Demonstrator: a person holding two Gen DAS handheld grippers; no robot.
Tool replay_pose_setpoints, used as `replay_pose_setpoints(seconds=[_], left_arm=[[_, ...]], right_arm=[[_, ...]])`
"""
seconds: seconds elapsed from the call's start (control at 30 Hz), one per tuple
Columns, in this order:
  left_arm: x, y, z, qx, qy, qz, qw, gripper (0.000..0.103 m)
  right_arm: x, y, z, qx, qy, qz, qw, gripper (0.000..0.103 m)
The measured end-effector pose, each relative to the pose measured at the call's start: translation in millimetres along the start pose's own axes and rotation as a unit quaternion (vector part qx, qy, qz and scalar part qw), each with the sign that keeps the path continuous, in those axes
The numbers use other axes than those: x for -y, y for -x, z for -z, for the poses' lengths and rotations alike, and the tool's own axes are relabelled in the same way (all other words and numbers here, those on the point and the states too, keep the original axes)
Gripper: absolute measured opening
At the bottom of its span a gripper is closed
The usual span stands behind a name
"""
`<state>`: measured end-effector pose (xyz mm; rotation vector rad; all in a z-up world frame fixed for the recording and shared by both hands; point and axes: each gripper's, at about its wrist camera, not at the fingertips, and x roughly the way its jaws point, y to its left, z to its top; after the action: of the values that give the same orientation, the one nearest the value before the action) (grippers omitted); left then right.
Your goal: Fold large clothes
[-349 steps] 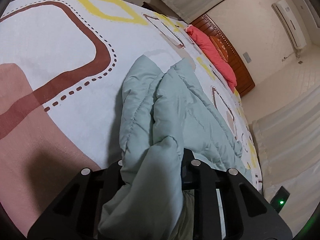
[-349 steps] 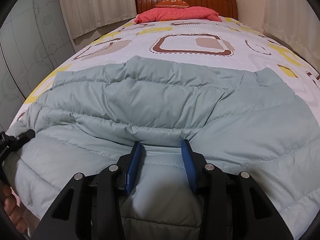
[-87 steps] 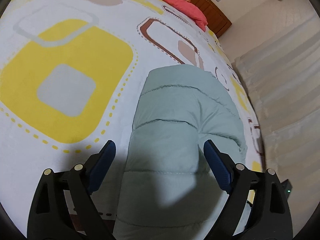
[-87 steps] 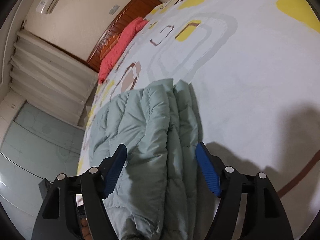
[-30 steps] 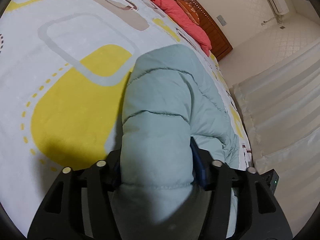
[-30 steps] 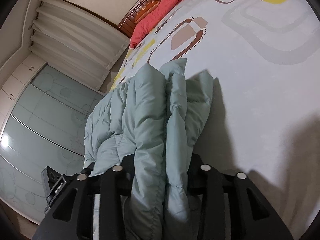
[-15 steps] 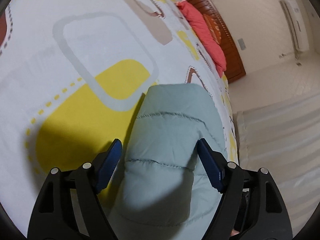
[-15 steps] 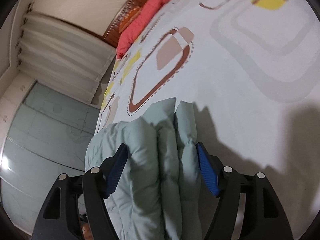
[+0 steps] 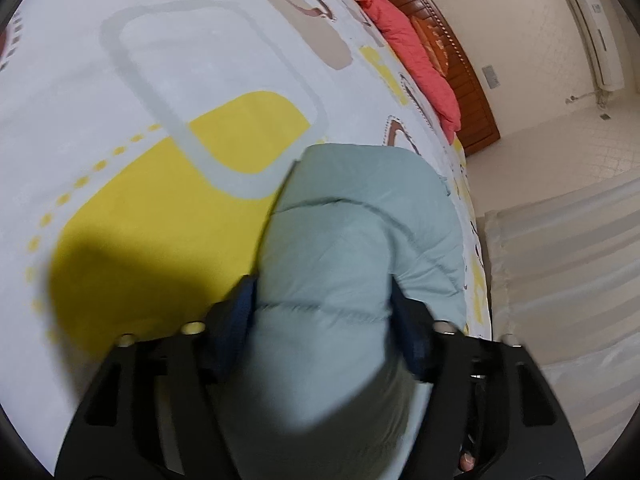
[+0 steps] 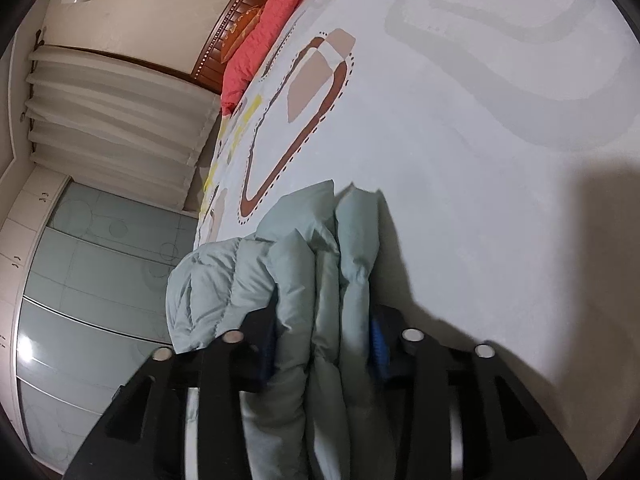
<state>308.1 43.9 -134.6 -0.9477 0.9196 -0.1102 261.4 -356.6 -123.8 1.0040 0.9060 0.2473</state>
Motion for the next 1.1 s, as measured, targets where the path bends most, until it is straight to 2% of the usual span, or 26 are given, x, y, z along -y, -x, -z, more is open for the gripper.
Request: replay_pose_setpoints(seconds=[0.1,0.27,0.4,0.43,0.47,0.53,0.63,0.8,0.93,1.1], left_arm=[[-6.9,14.8,10.6,0.006,0.003,0.007,1.0000,0.080],[-23.2,39.2,39.5,0.006,0.024,0.020,0.9995,0.084],[-26.4,47.0,57.9,0.000,0.017,0.028,0.9995,0.082],[-26.2,47.8,61.3,0.003,0.012,0.024,0.9996,0.075],[-26.4,47.4,62.5,0.003,0.010,0.024,0.9997,0.066],[-25.2,44.2,64.2,-0.003,0.010,0.031,0.9995,0.057],[-23.3,42.7,66.2,0.005,-0.005,0.020,0.9998,0.050],[-19.9,45.5,66.8,0.010,-0.022,0.009,0.9997,0.052],[-11.4,55.5,69.3,0.022,-0.047,-0.014,0.9986,0.063],[-5.9,68.5,75.0,0.034,-0.080,-0.038,0.9955,0.068]], right_arm=[[-3.6,16.2,11.1,0.006,0.002,-0.003,1.000,0.070],[3.4,40.2,40.5,-0.002,-0.011,-0.021,1.000,0.071],[10.5,50.7,60.2,-0.003,-0.016,-0.029,0.999,0.071],[12.8,51.4,65.8,-0.007,-0.021,-0.034,0.999,0.070],[14.2,51.3,69.1,-0.006,-0.024,-0.033,0.999,0.066],[15.1,47.1,74.0,-0.013,-0.022,-0.031,0.999,0.045],[20.7,40.3,75.4,-0.017,-0.037,-0.041,0.998,0.038],[19.8,41.5,74.1,-0.014,-0.036,-0.039,0.999,0.038],[21.9,50.9,76.0,-0.009,-0.043,-0.041,0.998,0.046],[16.7,69.2,83.9,0.003,-0.026,-0.023,0.999,0.053]])
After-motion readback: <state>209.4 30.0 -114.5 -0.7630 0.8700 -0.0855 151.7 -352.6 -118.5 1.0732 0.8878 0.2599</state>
